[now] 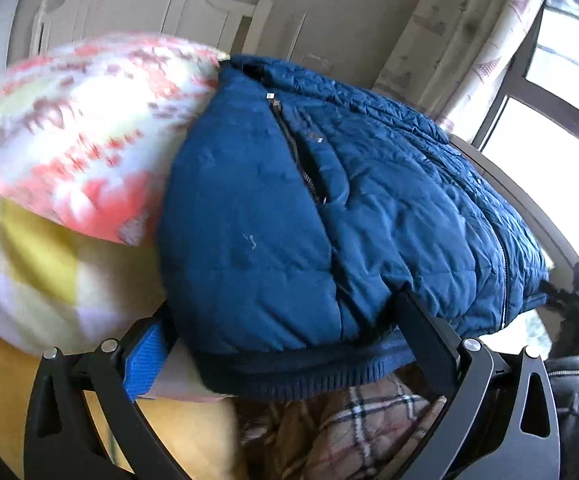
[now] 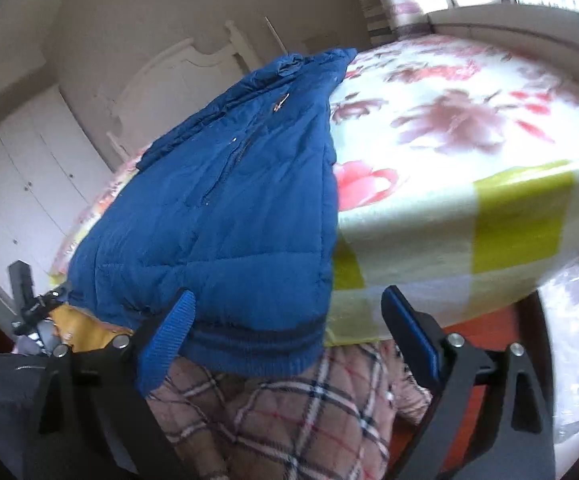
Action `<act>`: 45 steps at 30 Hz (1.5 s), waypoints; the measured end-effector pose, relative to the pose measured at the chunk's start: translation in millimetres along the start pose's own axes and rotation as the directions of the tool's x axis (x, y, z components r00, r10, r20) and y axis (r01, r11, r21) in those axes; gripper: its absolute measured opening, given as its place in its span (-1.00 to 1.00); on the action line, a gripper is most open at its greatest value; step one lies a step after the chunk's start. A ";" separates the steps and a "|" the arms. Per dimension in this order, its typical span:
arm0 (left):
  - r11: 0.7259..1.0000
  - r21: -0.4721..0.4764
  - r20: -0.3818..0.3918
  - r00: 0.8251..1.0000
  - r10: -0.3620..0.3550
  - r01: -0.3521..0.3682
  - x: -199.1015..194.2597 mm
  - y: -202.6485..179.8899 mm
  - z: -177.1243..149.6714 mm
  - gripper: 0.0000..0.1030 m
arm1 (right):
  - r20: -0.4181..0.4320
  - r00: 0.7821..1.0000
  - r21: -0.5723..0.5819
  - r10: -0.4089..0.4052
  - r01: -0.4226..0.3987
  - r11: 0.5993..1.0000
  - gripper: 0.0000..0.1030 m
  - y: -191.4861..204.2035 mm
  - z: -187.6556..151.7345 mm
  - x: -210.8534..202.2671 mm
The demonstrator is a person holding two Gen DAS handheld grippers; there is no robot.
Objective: Fold large clothes
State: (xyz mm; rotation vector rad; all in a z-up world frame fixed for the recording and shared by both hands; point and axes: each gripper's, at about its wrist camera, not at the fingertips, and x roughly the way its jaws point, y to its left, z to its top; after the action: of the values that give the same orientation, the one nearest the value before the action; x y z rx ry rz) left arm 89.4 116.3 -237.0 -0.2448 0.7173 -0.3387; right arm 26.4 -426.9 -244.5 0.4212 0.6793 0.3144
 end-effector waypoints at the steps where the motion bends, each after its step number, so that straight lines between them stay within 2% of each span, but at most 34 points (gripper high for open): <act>1: 1.000 -0.019 0.003 1.000 -0.019 0.019 2.6 2.2 -0.8 0.91 | 0.005 1.000 0.009 0.023 -0.023 1.000 0.51 -1.6 -1.3 1.1; 3: 0.997 -0.048 0.013 0.998 -0.060 0.061 3.4 6.0 -2.6 0.88 | 0.031 0.996 0.025 0.082 -0.083 0.996 0.31 -5.0 -3.6 0.9; 5: 0.989 -0.070 0.018 0.992 -0.128 0.129 1.5 8.8 -5.4 0.38 | 0.043 0.992 0.019 0.115 -0.116 0.993 0.06 -3.2 -5.3 -0.1; 6: 0.984 -0.081 0.031 0.988 -0.154 0.156 -2.7 10.4 -6.9 0.26 | 0.044 0.993 0.006 0.112 -0.112 0.994 -0.04 -0.7 -5.7 -1.0; 7: 0.981 -0.083 0.042 0.984 -0.175 0.178 -7.0 11.0 -8.4 0.02 | 0.044 0.991 -0.011 0.124 -0.124 0.992 -0.17 3.5 -5.9 -3.4; 8: 0.977 -0.082 0.053 0.980 -0.191 0.195 -12.2 10.4 -9.0 -0.12 | 0.044 0.991 -0.026 0.130 -0.129 0.991 -0.23 9.0 -6.3 -6.8; 11: 0.976 -0.035 0.116 0.971 -0.209 0.215 -35.4 0.6 -8.5 -0.24 | 0.055 0.987 -0.088 0.151 -0.146 0.985 -0.35 23.3 -2.9 -19.2; 14: 0.962 -0.034 0.167 0.951 -0.261 0.271 -46.2 -1.2 -1.5 -0.25 | 0.105 0.971 -0.095 0.213 -0.204 0.974 -0.35 30.4 3.9 -30.3; 15: 0.959 -0.047 0.168 0.949 -0.267 0.279 -44.7 0.5 2.0 -0.24 | 0.123 0.966 -0.092 0.229 -0.219 0.971 -0.32 32.0 6.5 -31.6; 17: 0.964 -0.076 0.148 0.959 -0.243 0.256 -35.2 3.7 6.9 -0.23 | 0.119 0.969 -0.085 0.218 -0.208 0.974 -0.10 31.4 10.5 -28.4; 18: 0.964 -0.096 0.145 0.962 -0.232 0.247 -31.8 5.1 7.9 -0.22 | 0.109 0.973 -0.076 0.201 -0.194 0.978 -0.08 30.6 11.6 -23.3; 20: 0.964 -0.112 0.184 0.959 -0.217 0.240 -37.6 1.3 10.7 -0.21 | 0.105 0.978 -0.066 0.181 -0.175 0.982 -0.08 31.1 9.0 -23.6; 22: 0.974 -0.086 0.217 0.958 -0.186 0.208 -44.8 -5.8 15.4 -0.20 | 0.116 0.979 -0.094 0.170 -0.160 0.983 -0.10 37.9 8.7 -30.0; 24: 0.981 -0.049 0.210 0.962 -0.174 0.188 -45.6 -13.0 22.2 -0.18 | 0.122 0.980 -0.141 0.158 -0.141 0.980 -0.10 47.9 11.3 -35.7; 27: 0.986 -0.036 0.190 0.969 -0.155 0.165 -31.9 -13.5 35.0 -0.02 | 0.135 0.978 -0.143 0.161 -0.142 0.980 -0.06 52.5 17.8 -35.3; 29: 0.985 -0.049 0.188 0.970 -0.155 0.167 -23.3 -6.5 40.3 0.23 | 0.147 0.978 -0.121 0.151 -0.134 0.984 0.08 50.5 21.9 -30.7; 34: 0.981 -0.102 0.177 0.973 -0.147 0.167 4.4 -0.9 49.5 0.26 | 0.134 0.984 -0.082 0.118 -0.108 0.991 0.05 47.1 28.1 -4.8; 35: 0.982 -0.108 0.181 0.974 -0.135 0.157 5.6 -1.4 49.8 0.02 | 0.133 0.986 -0.079 0.100 -0.090 0.993 -0.17 46.9 28.5 -0.5; 36: 0.983 -0.117 0.185 0.975 -0.120 0.143 4.3 -1.2 49.4 -0.20 | 0.142 0.986 -0.080 0.086 -0.075 0.994 -0.29 47.5 28.8 0.9; 37: 0.983 -0.121 0.188 0.975 -0.116 0.140 1.4 0.2 48.3 -0.61 | 0.153 0.985 -0.076 0.085 -0.074 0.994 -0.42 46.6 28.4 -1.6; 38: 0.981 -0.120 0.187 0.974 -0.128 0.152 -2.4 1.4 47.3 -0.74 | 0.160 0.983 -0.073 0.092 -0.081 0.994 -0.57 45.9 27.7 -4.0; 40: 0.978 -0.110 0.186 0.970 -0.154 0.176 -16.3 1.3 41.4 -0.82 | 0.167 0.983 -0.085 0.078 -0.064 0.994 -0.69 49.7 25.9 -11.4; 42: 0.969 -0.100 0.185 0.961 -0.206 0.227 -37.9 -2.5 34.1 -0.84 | 0.167 0.982 -0.087 0.083 -0.070 0.994 -0.71 54.0 22.0 -20.1; 43: 0.962 -0.101 0.191 0.954 -0.233 0.255 -51.4 -4.5 30.2 -0.84 | 0.169 0.981 -0.081 0.098 -0.086 0.993 -0.72 54.6 19.6 -26.4; 45: 0.933 -0.120 0.215 0.927 -0.308 0.339 -85.6 -4.8 21.9 -0.83 | 0.172 0.974 -0.064 0.148 -0.139 0.988 -0.72 54.9 13.5 -45.3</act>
State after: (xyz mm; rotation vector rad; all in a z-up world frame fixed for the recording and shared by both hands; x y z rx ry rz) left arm 43.0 147.0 -168.2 -0.5418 0.5095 -0.5677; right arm -5.9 -401.4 -184.9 0.4441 0.4677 0.4257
